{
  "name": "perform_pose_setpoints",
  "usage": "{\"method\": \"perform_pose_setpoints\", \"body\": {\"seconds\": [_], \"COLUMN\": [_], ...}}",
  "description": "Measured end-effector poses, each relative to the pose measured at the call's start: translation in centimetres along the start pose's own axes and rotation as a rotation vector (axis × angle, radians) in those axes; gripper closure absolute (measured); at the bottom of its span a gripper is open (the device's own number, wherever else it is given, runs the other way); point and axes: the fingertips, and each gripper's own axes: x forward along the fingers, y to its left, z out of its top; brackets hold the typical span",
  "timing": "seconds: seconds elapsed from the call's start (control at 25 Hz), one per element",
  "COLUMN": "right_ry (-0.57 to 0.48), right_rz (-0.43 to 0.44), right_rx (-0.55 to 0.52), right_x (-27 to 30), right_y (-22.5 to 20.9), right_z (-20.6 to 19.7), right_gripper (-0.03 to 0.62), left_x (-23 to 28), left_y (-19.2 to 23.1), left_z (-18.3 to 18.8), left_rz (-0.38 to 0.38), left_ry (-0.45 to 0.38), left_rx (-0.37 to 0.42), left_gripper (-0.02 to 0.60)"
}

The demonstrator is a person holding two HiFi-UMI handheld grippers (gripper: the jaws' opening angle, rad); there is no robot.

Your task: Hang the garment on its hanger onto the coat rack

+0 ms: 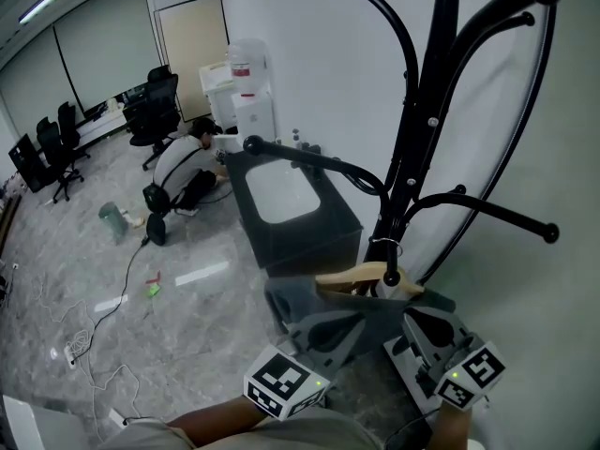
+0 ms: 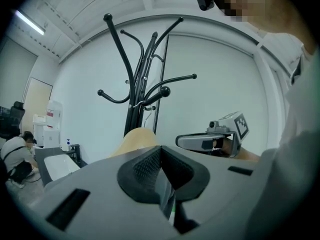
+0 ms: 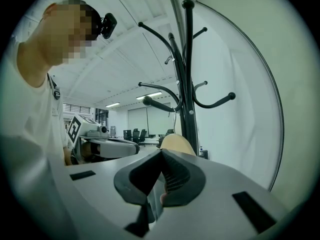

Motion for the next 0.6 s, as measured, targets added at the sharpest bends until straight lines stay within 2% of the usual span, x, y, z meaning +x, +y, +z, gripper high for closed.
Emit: {"method": "perform_pose_setpoints", "body": {"seconds": [0.6], "right_ry": [0.005], "right_rz": [0.030], "right_rx": [-0.002], "right_x": [0.50], "right_y": [-0.01], "right_z": [0.37], "right_gripper": [0.580], "left_x": [0.44], "left_y": [-0.02], "left_z": [0.43], "left_rz": [-0.009], "left_ry": [-0.001], "left_rx": [0.011], "left_gripper": [0.577]}}
